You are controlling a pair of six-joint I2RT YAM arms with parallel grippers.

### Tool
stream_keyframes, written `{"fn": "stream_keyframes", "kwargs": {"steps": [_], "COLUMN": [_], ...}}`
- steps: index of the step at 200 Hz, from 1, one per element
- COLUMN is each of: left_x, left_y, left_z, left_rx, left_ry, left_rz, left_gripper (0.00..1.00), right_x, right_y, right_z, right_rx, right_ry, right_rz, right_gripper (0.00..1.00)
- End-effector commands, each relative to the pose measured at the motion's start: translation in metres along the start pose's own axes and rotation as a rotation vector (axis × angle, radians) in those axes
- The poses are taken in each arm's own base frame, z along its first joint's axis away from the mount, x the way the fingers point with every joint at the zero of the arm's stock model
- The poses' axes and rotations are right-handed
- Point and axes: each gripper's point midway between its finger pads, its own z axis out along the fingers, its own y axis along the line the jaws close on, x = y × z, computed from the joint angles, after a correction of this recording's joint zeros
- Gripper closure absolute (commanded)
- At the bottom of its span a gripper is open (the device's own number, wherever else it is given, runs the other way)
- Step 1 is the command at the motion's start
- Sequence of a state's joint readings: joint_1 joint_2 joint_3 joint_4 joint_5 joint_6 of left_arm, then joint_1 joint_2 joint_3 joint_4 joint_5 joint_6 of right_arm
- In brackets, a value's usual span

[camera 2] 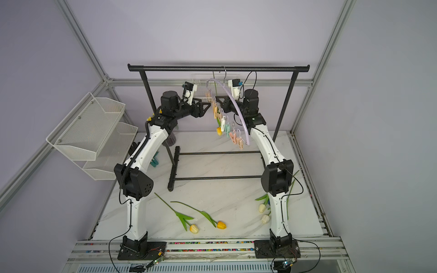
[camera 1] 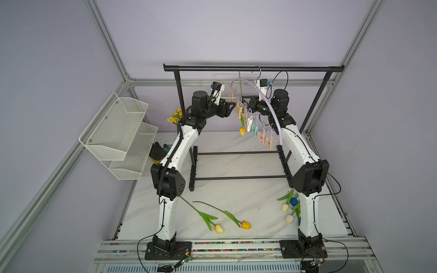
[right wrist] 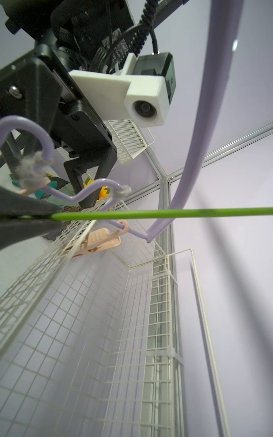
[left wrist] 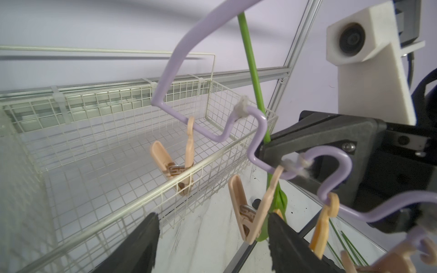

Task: Dry the flowers on a clothes hanger
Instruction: Open the clamp at the hanger.

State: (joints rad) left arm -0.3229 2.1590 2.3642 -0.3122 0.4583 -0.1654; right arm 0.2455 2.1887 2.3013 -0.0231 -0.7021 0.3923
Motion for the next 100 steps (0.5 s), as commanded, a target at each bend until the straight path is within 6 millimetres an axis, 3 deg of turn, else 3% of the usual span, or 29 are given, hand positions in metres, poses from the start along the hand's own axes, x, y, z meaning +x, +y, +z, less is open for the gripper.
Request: {"fn": "stream_keyframes", "kwargs": {"steps": [1,24,100], "left_x": [-0.026,-0.025,-0.021], "left_y": [-0.008,-0.011,-0.020], "left_z": [-0.005,-0.002,0.000], "left_rx": [0.041,0.070,0.133], "left_ry": [-0.070,-0.070,-0.066], "left_rz": [0.026,0.026,0.028], "left_gripper": [0.27,0.23,0.25], "right_x": [0.004,0.007,0.017], "right_y": [-0.005,-0.006,-0.010], "right_z": [0.003,0.004,0.011], "right_rx": [-0.021,-0.026,-0.057], "right_ry": [0.003,0.007,0.015], "right_rz": [0.014,0.020,0.069], "right_gripper": [1.00,1.00,1.00]}}
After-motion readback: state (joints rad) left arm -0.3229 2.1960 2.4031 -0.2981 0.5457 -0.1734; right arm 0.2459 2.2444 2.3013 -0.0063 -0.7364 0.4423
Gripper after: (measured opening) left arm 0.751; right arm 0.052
